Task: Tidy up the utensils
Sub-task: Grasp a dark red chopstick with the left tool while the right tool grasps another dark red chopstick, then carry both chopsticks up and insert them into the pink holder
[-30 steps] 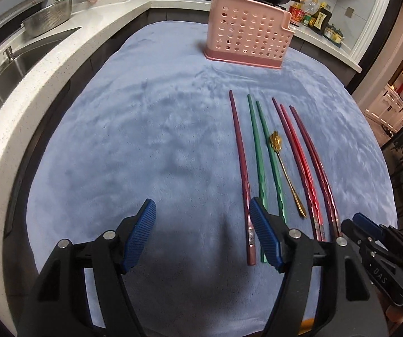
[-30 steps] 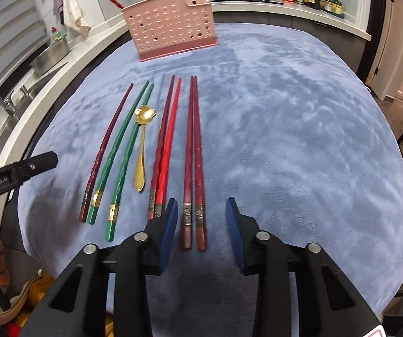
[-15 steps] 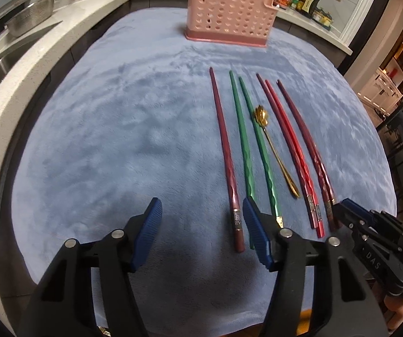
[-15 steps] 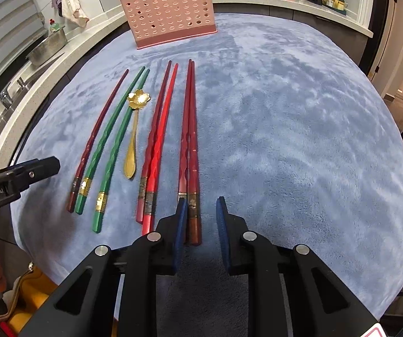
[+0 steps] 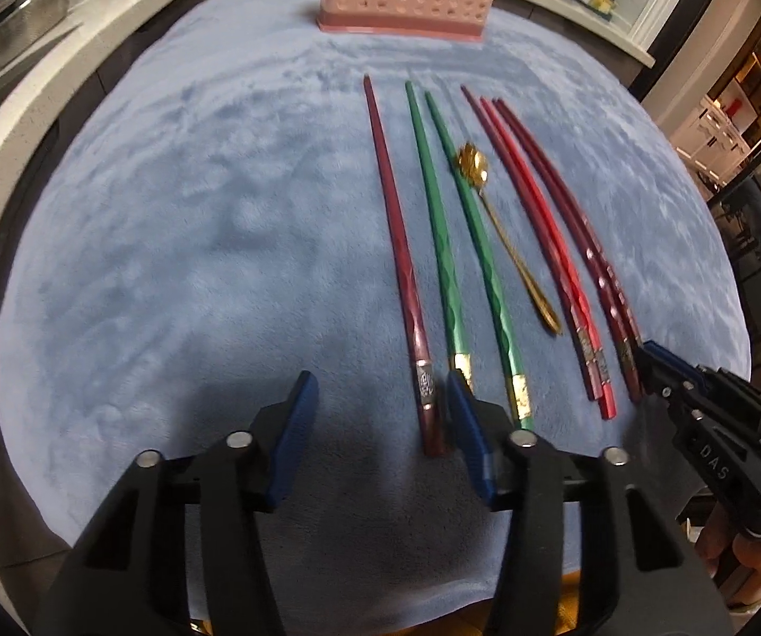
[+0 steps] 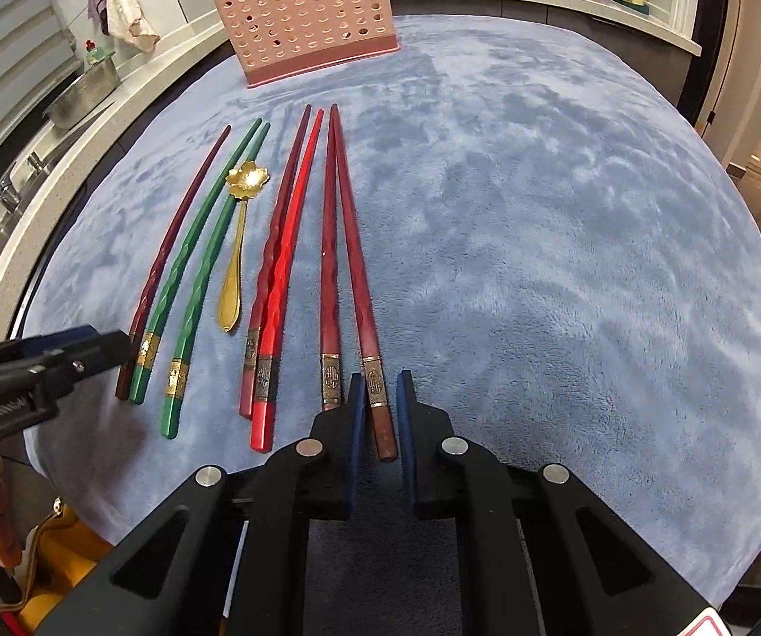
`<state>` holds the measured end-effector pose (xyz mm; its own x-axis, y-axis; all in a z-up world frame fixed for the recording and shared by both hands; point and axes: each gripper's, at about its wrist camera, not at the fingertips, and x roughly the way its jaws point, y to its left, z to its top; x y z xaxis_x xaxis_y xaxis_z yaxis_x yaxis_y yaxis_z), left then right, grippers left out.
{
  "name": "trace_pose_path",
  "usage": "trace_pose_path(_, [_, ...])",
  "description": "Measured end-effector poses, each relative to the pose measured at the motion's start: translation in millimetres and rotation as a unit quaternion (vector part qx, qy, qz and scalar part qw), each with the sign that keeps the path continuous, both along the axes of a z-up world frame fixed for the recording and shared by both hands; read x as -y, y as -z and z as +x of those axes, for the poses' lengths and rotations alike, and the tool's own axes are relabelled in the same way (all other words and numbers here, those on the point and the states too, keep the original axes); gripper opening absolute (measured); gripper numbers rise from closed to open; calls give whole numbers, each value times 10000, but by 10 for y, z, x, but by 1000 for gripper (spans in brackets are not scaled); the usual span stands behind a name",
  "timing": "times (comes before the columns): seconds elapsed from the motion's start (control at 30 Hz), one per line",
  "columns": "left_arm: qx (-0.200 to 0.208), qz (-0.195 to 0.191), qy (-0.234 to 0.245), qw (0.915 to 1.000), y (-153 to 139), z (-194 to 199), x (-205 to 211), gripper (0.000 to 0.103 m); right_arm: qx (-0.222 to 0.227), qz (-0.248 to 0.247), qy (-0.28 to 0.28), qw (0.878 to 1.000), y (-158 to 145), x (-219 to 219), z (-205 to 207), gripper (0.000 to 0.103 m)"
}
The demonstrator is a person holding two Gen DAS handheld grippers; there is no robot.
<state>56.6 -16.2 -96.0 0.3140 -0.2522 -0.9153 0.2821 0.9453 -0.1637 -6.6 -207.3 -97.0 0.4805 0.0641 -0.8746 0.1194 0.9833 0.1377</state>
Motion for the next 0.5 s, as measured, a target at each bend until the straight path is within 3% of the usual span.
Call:
trace_pose_path(0.17, [1,36,19,10000,29,3,2,39,3,-3,-5,10000,3,2,-1,10])
trace_pose_path(0.37, [23,28,39,10000,64,3,-36,20,5,1,-6,10000,3,4,-3,10])
trace_pose_path(0.43, [1,-39,10,10000,65,13,-63,9,13,1,-18,10000,5,5,-2,9])
trace_pose_path(0.5, [11,-126,-21,9999,42,10,-90,8,28,9,-28,10000,-5,-6,-8,9])
